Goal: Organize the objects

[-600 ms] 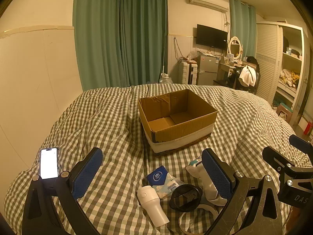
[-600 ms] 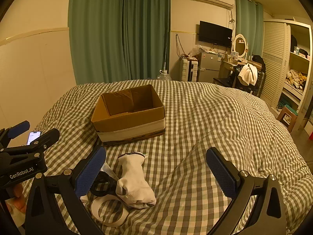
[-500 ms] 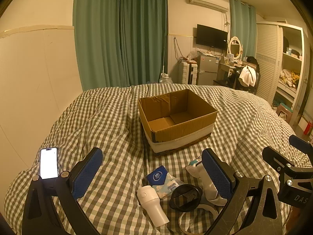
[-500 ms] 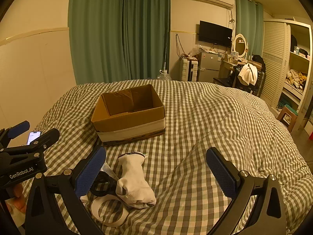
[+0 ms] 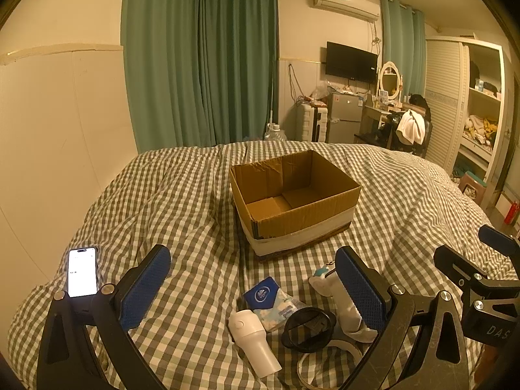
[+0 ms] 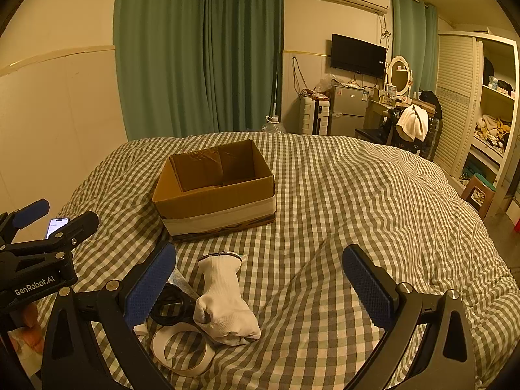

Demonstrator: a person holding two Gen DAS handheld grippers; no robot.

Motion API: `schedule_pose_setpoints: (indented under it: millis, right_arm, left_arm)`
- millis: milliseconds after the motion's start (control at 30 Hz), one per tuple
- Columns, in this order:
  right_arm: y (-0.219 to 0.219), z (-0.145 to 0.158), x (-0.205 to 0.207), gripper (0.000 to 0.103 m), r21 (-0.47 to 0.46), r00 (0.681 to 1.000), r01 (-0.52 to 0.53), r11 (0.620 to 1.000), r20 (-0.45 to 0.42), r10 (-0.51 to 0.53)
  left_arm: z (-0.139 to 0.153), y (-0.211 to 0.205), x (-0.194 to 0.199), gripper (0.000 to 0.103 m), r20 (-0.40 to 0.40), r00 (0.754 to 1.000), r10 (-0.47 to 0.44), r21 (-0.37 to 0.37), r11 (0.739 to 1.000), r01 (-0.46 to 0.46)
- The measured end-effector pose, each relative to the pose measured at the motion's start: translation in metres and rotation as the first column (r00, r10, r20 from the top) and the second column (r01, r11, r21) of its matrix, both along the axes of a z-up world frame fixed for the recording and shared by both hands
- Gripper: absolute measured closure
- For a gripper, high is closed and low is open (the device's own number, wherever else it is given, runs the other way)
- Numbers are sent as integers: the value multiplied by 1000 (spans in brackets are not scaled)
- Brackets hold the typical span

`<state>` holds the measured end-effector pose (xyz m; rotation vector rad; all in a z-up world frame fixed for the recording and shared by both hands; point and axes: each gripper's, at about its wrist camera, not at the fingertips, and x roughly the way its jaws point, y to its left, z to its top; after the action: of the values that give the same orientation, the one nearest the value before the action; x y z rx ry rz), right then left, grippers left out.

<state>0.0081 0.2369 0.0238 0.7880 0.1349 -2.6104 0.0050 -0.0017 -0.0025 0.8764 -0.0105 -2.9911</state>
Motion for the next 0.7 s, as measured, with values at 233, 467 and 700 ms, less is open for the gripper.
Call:
schedule_pose_setpoints:
  millis: [233,467,700]
  right_arm:
    - [-4,-2,3,1,0,1000,-14,1000,-2,14]
    - [-6,-3,3,1,0,1000,-18,1000,0,18]
    - [-8,-3,3,2,1,1000,-28,1000,5,28]
  left_arm:
    - [4,-2,-1,0,1,1000,3,-1,1000,-2]
    - [6,-3,-1,0,-1,1000,2,5,1000,-2]
    - [4,-5,-1,0,4,1000,4,9,1000,-4]
